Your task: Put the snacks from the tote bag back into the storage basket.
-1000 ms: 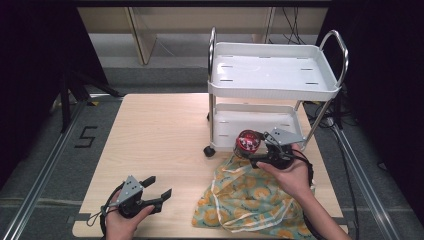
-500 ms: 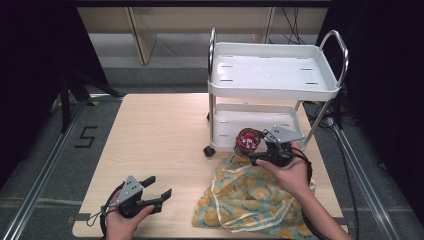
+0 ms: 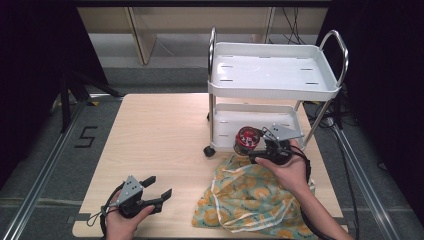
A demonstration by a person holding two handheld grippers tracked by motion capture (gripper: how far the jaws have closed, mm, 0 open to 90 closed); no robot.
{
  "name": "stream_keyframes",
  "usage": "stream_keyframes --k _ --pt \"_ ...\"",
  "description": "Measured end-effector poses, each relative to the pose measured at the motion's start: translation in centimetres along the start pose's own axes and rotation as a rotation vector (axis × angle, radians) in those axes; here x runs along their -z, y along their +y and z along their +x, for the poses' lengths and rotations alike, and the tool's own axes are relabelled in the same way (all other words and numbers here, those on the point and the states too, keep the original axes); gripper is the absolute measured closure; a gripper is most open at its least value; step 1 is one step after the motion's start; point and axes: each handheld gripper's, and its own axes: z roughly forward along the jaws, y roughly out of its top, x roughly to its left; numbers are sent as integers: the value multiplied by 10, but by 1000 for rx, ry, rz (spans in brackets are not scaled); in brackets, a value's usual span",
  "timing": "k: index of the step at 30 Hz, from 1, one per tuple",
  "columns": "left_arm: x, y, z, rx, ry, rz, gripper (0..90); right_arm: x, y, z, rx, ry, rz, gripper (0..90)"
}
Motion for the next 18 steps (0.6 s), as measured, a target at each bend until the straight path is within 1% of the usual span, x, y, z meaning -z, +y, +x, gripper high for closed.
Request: stream_keyframes --k 1,3,5,6,7,9,10,12,13,15,18 --pt "0 0 0 0 0 0 234 0 0 1 -14 3 5 263" --pt "0 0 0 -1 0 0 234 -2 0 1 -14 -5 -2 263" --pt "0 0 0 -1 0 0 234 -3 1 -1 -10 6 4 263" --pt "0 0 0 -1 0 0 234 -3 0 -1 -13 4 4 263" --pt "0 0 0 -1 0 0 234 -5 0 -1 -19 18 9 263" --pt "0 0 0 -1 0 -1 234 -4 0 -1 -25 17 17 263" --pt "0 0 0 -1 0 -1 234 -5 0 -2 -9 9 12 263" --pt "0 0 0 -2 0 0 234 -6 -1 -3 -9 8 8 263" --pt "0 0 0 0 0 -1 234 -6 -1 -3 -22 13 17 263" --pt "0 0 0 1 1 -1 234 -8 -2 -4 -9 8 12 263" --pt "0 0 0 0 1 -1 234 -8 -2 -5 -15 10 18 263"
